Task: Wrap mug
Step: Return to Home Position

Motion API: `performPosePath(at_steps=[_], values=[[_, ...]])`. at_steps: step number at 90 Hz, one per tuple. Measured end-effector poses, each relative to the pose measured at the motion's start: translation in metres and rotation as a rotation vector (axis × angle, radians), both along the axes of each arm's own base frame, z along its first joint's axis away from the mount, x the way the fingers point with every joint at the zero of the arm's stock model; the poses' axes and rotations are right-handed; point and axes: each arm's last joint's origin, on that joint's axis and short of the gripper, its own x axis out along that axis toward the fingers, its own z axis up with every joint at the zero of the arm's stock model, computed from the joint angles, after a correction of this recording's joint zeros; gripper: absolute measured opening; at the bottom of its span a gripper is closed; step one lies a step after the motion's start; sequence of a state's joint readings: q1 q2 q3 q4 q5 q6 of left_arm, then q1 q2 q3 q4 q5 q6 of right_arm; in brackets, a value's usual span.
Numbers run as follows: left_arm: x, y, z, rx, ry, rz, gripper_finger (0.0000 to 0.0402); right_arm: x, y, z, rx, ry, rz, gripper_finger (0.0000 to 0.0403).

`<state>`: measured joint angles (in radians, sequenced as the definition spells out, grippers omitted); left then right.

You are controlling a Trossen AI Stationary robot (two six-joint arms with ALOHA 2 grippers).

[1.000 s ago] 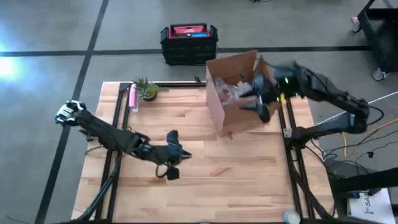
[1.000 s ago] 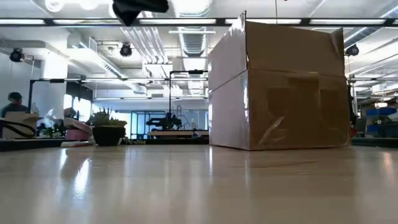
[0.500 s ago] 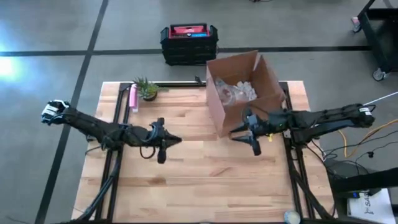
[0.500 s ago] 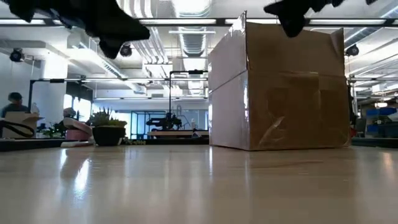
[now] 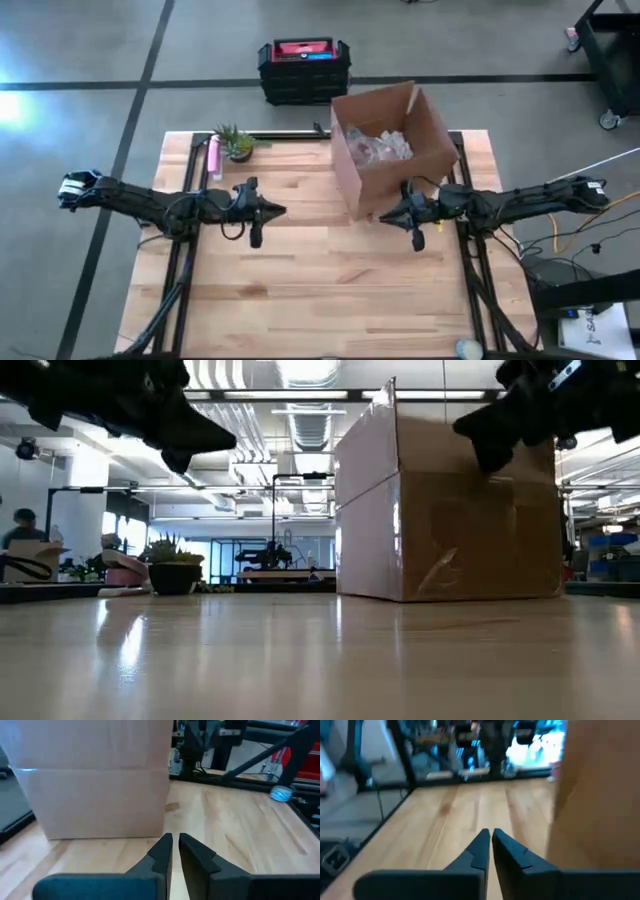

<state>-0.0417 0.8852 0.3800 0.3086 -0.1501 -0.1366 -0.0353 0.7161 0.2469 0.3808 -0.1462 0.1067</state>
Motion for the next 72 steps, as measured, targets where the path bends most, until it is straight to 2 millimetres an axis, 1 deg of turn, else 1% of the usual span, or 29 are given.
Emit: performPosePath(at_steps=[13, 18, 23, 35, 43, 53, 61, 66, 72], values=[[-0.005, 0.010, -0.001, -0.044, -0.039, -0.085, 0.0020, -0.016, -0.006, -0.007, 0.025, -0.065, 0.024, 0.0007], [-0.007, 0.012, 0.000, -0.052, -0.053, -0.075, 0.0020, -0.019, -0.006, -0.009, 0.060, -0.063, 0.011, 0.0006], [-0.009, 0.014, -0.004, -0.052, -0.042, -0.043, 0.0020, -0.021, -0.006, -0.009, 0.088, -0.059, 0.002, 0.0004], [-0.012, 0.014, -0.009, -0.071, -0.035, -0.023, 0.0019, -0.026, -0.005, -0.010, 0.092, -0.080, 0.002, 0.0001], [-0.012, 0.014, -0.010, -0.078, -0.039, -0.019, 0.0007, -0.028, -0.001, -0.009, 0.091, -0.087, 0.029, 0.0000], [-0.012, 0.014, -0.009, -0.080, -0.046, -0.032, 0.0004, -0.029, 0.009, -0.010, 0.144, -0.053, 0.172, 0.0000], [-0.012, 0.014, -0.009, -0.080, -0.045, -0.032, 0.0002, -0.030, 0.018, -0.011, 0.146, -0.052, 0.228, 0.0000], [-0.012, 0.014, -0.009, -0.079, -0.046, -0.032, 0.0001, -0.032, 0.022, -0.017, 0.125, -0.043, 0.218, 0.0000], [-0.012, 0.014, -0.009, -0.077, -0.045, -0.032, 0.0001, -0.034, 0.023, -0.029, 0.101, -0.013, 0.138, 0.0000]])
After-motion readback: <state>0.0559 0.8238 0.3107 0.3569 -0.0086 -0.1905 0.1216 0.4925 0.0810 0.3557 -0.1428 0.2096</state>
